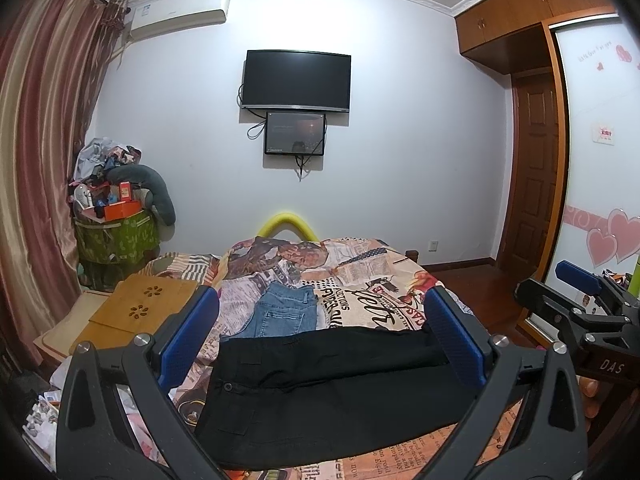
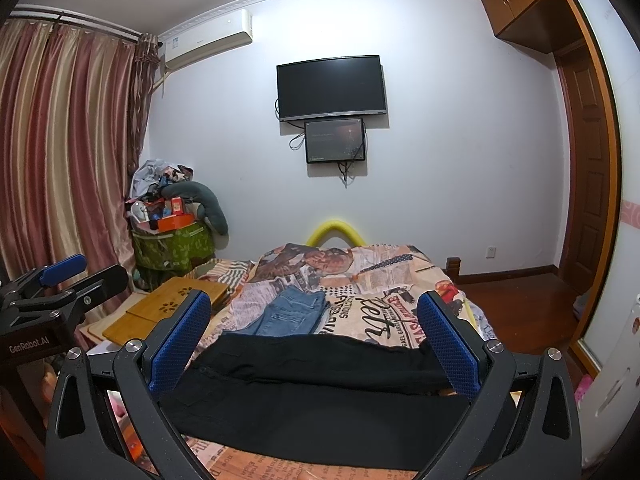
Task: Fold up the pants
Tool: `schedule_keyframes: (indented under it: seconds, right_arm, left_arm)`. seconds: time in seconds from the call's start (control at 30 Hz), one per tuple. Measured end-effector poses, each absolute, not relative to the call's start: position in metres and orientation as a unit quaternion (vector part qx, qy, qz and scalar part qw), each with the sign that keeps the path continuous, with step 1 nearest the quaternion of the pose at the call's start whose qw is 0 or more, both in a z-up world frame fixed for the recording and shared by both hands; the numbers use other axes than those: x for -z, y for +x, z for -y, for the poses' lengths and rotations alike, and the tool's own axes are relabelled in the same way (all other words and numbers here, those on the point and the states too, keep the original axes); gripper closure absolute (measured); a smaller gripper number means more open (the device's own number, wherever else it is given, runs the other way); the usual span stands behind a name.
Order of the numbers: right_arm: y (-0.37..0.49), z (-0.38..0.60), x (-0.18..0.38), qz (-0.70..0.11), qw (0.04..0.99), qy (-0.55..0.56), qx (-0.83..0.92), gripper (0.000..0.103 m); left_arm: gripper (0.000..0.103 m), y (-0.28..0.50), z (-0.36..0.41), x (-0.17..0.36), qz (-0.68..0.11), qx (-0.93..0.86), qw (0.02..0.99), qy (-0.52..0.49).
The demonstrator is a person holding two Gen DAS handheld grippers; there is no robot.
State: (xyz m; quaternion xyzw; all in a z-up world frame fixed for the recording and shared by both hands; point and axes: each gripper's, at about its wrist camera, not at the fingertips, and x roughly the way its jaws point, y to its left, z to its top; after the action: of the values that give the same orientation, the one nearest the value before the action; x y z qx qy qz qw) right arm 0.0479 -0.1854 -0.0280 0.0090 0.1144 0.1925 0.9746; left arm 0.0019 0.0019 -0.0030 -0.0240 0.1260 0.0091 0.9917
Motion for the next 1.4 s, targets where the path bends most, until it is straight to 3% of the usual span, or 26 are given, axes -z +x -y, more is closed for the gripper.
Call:
schedule_keyframes:
  seconds: [1.4]
  right_arm:
    - [0.058,0.196,0.030,-0.120,0.976,0.011,-0.184,0.001]
  left_arm:
    - [0.000,0.015,0.003,0.004,-0.126,0.003,0.992,-0.019]
